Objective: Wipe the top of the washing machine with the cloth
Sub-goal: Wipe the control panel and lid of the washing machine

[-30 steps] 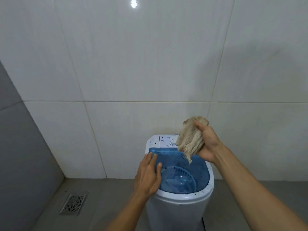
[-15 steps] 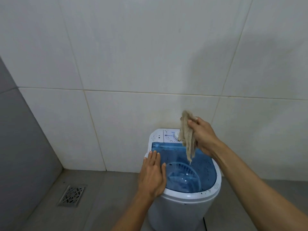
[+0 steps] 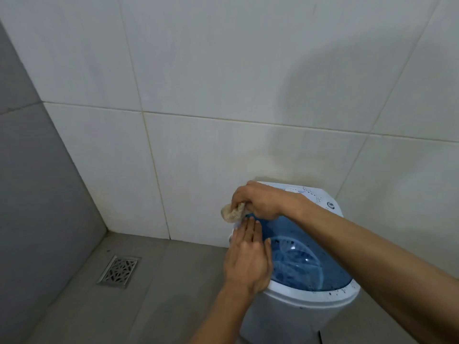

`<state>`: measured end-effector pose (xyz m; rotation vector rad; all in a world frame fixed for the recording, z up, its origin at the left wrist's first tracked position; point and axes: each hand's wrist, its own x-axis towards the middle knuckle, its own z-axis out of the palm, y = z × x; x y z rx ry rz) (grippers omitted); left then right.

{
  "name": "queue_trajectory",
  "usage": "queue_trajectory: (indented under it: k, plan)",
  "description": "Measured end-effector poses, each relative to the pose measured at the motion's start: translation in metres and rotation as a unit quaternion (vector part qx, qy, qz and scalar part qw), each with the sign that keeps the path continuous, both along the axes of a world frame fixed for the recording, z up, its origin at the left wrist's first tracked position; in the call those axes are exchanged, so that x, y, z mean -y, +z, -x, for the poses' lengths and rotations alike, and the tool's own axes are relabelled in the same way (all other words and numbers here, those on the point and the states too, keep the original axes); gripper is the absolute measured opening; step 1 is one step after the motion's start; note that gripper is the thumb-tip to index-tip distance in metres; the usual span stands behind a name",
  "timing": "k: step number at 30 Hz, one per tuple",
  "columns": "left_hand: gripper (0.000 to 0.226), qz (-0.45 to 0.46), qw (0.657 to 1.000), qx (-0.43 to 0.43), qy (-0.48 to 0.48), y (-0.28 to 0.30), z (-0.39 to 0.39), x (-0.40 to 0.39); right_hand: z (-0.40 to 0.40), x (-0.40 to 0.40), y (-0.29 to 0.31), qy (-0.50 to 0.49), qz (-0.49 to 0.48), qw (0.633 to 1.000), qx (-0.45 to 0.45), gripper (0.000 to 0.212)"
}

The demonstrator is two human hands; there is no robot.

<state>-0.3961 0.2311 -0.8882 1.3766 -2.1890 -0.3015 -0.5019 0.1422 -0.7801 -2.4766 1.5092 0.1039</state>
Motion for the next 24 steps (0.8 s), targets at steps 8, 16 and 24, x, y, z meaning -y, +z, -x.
queue_trajectory:
  k: [8,16,24]
  plan:
    - [0.067,0.008,1.000,0.011,-0.013,-0.002,0.000,0.002,-0.002,0.005,-0.010,-0.026,-0.043,0.996,-0.078,0.046]
    - [0.069,-0.009,1.000,0.012,-0.020,0.004,-0.002,-0.003,0.030,0.025,-0.027,-0.079,-0.009,0.993,-0.083,0.061]
    - [0.063,-0.019,1.000,0.018,-0.015,0.005,-0.002,-0.004,0.043,0.004,-0.046,-0.084,-0.019,0.996,0.010,0.072]
